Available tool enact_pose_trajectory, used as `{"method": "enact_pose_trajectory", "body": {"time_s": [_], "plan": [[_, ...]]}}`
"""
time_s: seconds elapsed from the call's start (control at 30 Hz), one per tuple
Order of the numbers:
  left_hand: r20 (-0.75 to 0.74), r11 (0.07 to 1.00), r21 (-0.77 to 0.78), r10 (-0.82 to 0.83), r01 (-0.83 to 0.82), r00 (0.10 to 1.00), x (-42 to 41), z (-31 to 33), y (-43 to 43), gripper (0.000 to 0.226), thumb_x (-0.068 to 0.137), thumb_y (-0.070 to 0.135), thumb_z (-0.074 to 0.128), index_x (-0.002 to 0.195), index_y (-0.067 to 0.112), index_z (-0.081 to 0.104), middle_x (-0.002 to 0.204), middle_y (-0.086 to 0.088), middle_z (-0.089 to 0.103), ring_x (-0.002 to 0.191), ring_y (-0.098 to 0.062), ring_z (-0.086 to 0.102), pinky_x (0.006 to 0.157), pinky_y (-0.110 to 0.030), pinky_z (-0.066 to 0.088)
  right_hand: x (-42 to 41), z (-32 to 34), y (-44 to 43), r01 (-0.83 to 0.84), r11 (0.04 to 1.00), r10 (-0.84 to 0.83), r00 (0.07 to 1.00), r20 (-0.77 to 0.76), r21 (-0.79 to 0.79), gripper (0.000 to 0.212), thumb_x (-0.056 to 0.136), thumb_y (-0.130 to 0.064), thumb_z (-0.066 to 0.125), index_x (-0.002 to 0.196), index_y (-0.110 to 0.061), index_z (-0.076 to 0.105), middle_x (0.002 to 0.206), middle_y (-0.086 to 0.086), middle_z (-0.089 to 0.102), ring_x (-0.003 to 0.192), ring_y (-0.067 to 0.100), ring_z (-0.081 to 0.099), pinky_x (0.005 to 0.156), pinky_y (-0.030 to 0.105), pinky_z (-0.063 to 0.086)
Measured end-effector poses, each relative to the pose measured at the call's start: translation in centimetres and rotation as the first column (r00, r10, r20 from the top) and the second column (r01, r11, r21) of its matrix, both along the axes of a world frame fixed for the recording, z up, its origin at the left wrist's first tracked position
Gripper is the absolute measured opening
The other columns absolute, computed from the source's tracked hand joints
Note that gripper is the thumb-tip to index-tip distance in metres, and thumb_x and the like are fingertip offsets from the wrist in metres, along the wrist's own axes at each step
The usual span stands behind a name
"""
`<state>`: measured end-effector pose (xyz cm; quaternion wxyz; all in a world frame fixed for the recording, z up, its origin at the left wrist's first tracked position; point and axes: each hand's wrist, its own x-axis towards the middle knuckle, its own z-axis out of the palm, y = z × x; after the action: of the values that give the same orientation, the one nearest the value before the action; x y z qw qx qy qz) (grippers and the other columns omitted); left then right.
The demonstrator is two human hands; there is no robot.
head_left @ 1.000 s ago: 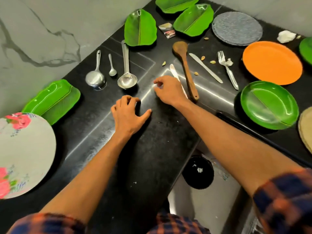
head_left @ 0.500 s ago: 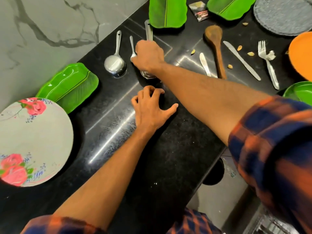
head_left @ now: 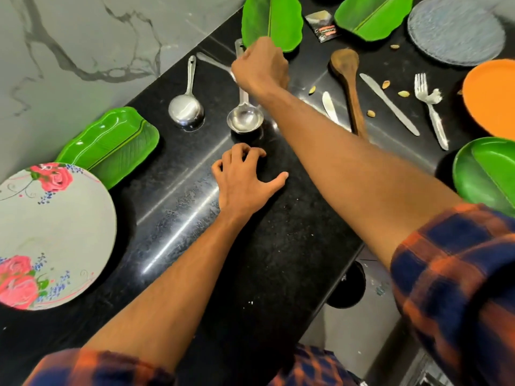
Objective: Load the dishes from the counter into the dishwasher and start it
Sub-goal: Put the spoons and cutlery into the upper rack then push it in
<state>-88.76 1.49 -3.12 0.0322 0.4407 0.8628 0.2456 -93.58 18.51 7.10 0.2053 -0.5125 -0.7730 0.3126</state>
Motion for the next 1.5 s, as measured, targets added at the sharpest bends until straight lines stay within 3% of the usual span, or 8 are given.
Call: {"method": "enact_pose_trajectory", "body": {"time_s": [0.13, 0.3, 0.53, 0.67, 0.77, 1.1, 1.27, 1.5], "plan": [[0.004, 1.000, 0.006, 0.006, -0.006, 1.000, 0.0, 0.5, -0.1, 0.054, 0.069, 0.077, 0.064, 0.105, 0.036, 0.061, 0.114, 0.011, 0.047, 0.113, -0.012, 0.043, 0.100, -0.036, 0.026, 6.9, 1.0, 2.1, -0.043, 0.997, 0.053, 0.982, -0.183, 0.061, 0.008, 0.080, -0.028, 0.065, 0.072, -0.029, 0.067, 0.075, -0.013, 0.069, 0.082, 0.013, 0.068, 0.075, 0.030, 0.055], [-0.051, 1.000, -0.028, -0.005, 0.004, 0.999, -0.1, 0.4, -0.1, 0.054, 0.070, 0.077, 0.065, 0.100, 0.032, 0.063, 0.113, 0.007, 0.051, 0.111, -0.020, 0.046, 0.096, -0.042, 0.030, 19.3, 0.4, 0.4, -0.111, 0.992, 0.127, 0.918, -0.377, 0.062, 0.009, 0.082, -0.018, 0.068, 0.083, -0.027, 0.067, 0.067, -0.021, 0.064, 0.068, 0.011, 0.067, 0.066, 0.041, 0.059], [-0.129, 0.971, 0.146, -0.169, 0.187, 0.977, 3.5, 0.8, -1.5, 0.025, 0.085, 0.034, 0.067, 0.105, 0.020, 0.067, 0.108, -0.007, 0.057, 0.099, -0.030, 0.055, 0.084, -0.042, 0.040, 38.2, -2.0, -5.2, 0.142, 0.986, -0.163, 0.908, -0.385, -0.083, 0.019, 0.075, -0.012, 0.083, 0.089, -0.024, 0.076, 0.075, -0.012, 0.071, 0.063, -0.009, 0.059, 0.068, 0.018, 0.047], [0.012, 0.917, 0.260, -0.317, 0.304, 0.948, 12.8, 1.0, -3.6, 0.014, 0.086, 0.011, 0.069, 0.100, 0.012, 0.068, 0.097, -0.005, 0.058, 0.074, -0.015, 0.056, 0.074, -0.029, 0.046, 48.5, -2.3, -9.9, 0.285, 0.937, -0.348, 0.772, -0.532, -0.200, 0.019, 0.078, 0.005, 0.080, 0.093, -0.005, 0.074, 0.060, -0.021, 0.067, 0.057, -0.009, 0.057, 0.062, 0.010, 0.045], [0.121, 0.891, 0.292, -0.395, 0.347, 0.911, 22.2, 0.2, -5.3, 0.012, 0.087, 0.010, 0.070, 0.098, 0.014, 0.067, 0.091, -0.002, 0.059, 0.066, -0.011, 0.053, 0.068, -0.026, 0.046, 56.7, -3.0, -13.4, 0.377, 0.885, -0.464, 0.679, -0.569, -0.272, 0.015, 0.082, 0.003, 0.078, 0.090, -0.007, 0.073, 0.060, -0.018, 0.068, 0.056, -0.006, 0.056, 0.057, 0.011, 0.045], [0.514, 0.752, 0.129, -0.608, 0.647, 0.605, 53.3, -5.1, -10.1, 0.013, 0.088, 0.002, 0.069, 0.097, 0.010, 0.068, 0.082, -0.003, 0.063, 0.067, 0.000, 0.058, 0.066, -0.006, 0.043, 84.8, -9.6, -28.2, 0.629, 0.622, -0.782, 0.481, -0.396, -0.465, 0.010, 0.092, -0.009, 0.072, 0.090, -0.018, 0.075, 0.068, -0.012, 0.071, 0.059, 0.001, 0.059, 0.056, 0.017, 0.051], [0.617, 0.646, 0.010, -0.605, 0.763, 0.504, 63.3, -6.5, -11.2, 0.015, 0.090, 0.009, 0.067, 0.101, 0.019, 0.066, 0.078, -0.001, 0.064, 0.061, -0.013, 0.056, 0.067, -0.032, 0.052, 94.2, -13.3, -36.7, 0.779, 0.426, -0.903, 0.339, -0.262, -0.460, 0.005, 0.093, -0.008, 0.070, 0.097, -0.010, 0.073, 0.082, 0.006, 0.070, 0.063, -0.002, 0.063, 0.060, 0.020, 0.055], [0.737, 0.528, -0.095, -0.532, 0.844, 0.416, 71.5, -6.7, -11.4, 0.014, 0.093, 0.010, 0.064, 0.103, 0.020, 0.066, 0.079, -0.003, 0.064, 0.065, -0.017, 0.058, 0.062, -0.021, 0.048, 101.1, -18.3, -42.5, 0.872, 0.231, -0.973, 0.218, -0.079, -0.431, 0.023, 0.090, 0.000, 0.070, 0.082, -0.022, 0.070, 0.092, 0.003, 0.073, 0.092, 0.021, 0.068, 0.092, 0.044, 0.057]]}}
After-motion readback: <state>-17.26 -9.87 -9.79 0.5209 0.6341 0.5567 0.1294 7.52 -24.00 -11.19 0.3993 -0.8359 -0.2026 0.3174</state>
